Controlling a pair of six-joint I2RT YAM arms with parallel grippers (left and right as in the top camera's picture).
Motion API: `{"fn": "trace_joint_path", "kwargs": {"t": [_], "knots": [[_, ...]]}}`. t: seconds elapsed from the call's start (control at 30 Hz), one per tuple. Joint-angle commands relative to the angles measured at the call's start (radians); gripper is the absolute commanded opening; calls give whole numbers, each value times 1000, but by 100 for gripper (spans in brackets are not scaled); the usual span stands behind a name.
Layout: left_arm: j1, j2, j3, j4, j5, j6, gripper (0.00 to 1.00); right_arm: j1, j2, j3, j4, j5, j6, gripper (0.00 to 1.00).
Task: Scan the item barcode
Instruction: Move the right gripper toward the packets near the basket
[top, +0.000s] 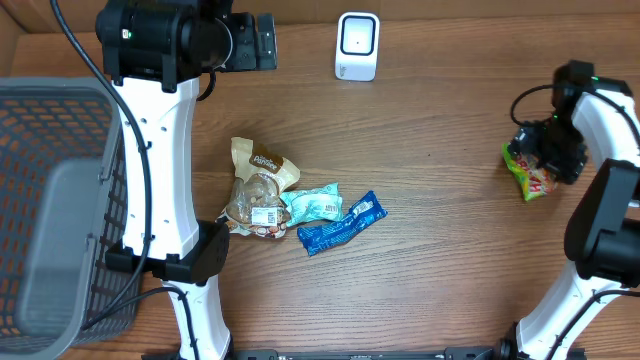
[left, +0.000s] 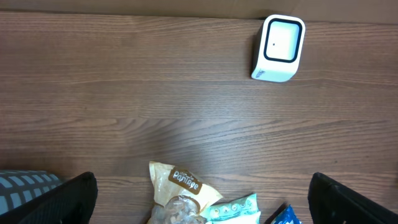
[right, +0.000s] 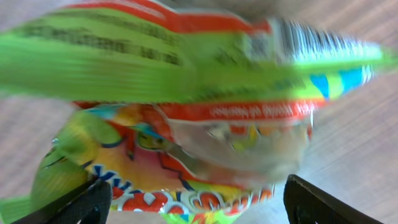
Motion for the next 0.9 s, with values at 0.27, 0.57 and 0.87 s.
{"fn": "trace_joint_path", "kwargs": {"t": [0.27, 0.57, 0.87], "knots": [[5, -2, -3, 42, -16, 19, 100, 48, -204, 348, -207, -576, -110, 88], [4, 0, -3, 39, -16, 19, 100, 328, -280, 280, -351, -687, -132, 73], [3, 0, -4, 39, -16, 19, 100, 645, -280, -171, 31, -708, 164, 56]]}}
